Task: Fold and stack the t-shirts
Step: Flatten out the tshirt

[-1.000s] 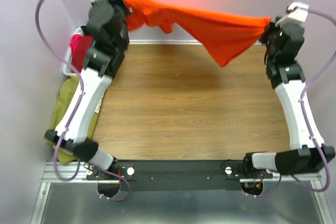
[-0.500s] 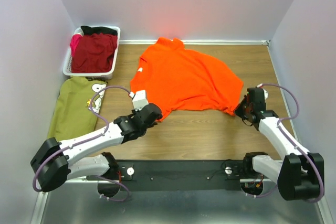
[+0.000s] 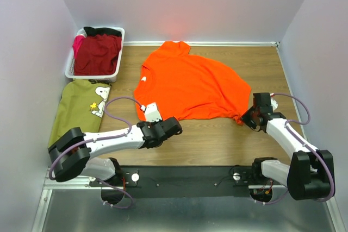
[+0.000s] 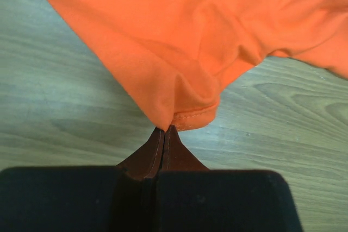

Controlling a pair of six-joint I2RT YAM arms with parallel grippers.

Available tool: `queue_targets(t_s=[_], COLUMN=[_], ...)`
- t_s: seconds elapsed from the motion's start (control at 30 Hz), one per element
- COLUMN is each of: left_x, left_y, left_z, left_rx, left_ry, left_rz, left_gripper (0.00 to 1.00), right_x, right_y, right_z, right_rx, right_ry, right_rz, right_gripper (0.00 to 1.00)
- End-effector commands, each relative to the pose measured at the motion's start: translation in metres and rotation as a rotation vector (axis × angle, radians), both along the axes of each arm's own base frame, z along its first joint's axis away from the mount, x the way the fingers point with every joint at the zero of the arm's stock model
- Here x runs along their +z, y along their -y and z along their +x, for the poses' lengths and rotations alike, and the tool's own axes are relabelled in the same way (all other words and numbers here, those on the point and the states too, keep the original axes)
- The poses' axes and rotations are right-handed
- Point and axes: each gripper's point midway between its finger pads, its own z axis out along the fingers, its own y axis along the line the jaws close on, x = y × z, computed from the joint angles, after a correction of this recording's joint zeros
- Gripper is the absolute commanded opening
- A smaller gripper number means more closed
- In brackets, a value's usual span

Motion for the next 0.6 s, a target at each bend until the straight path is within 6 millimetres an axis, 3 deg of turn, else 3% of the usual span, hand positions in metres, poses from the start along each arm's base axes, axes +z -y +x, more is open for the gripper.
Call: queue_targets(t_s=[0.0, 0.2, 0.37, 0.5, 0.57], left_x=[-0.001, 0.002, 0.016, 0.025, 0.030], left_y=[-0.026, -0.056, -0.067, -0.077, -0.078], left_z=[-0.007, -0.023, -0.024, -0.025, -0.023], left_rx=[0.134, 0.258, 0.330, 0.363, 0.366], left_ry=[0.007, -0.007, 0.024, 0.039, 0.053], left_rz=[0.028, 0.021, -0.001, 0.015, 0.010], left_gripper=[0.00, 0.00, 0.00, 0.00, 0.00], right_x=[-0.013, -0.003, 0.009, 0.015, 0.014], right_y=[0.021, 0.050, 0.068, 0.057, 0.043], right_z=[-0.017, -0.030, -0.041, -0.041, -0.041], right_rx=[-0.141, -0.277, -0.331, -0.296, -0.237], right_ry=[-0.077, -0.107, -0.131, -0.133, -0.141], right_rz=[-0.063, -0.181, -0.273, -0.222, -0.156], right_gripper=[0.08, 0.07, 0.07, 0.07, 0.08])
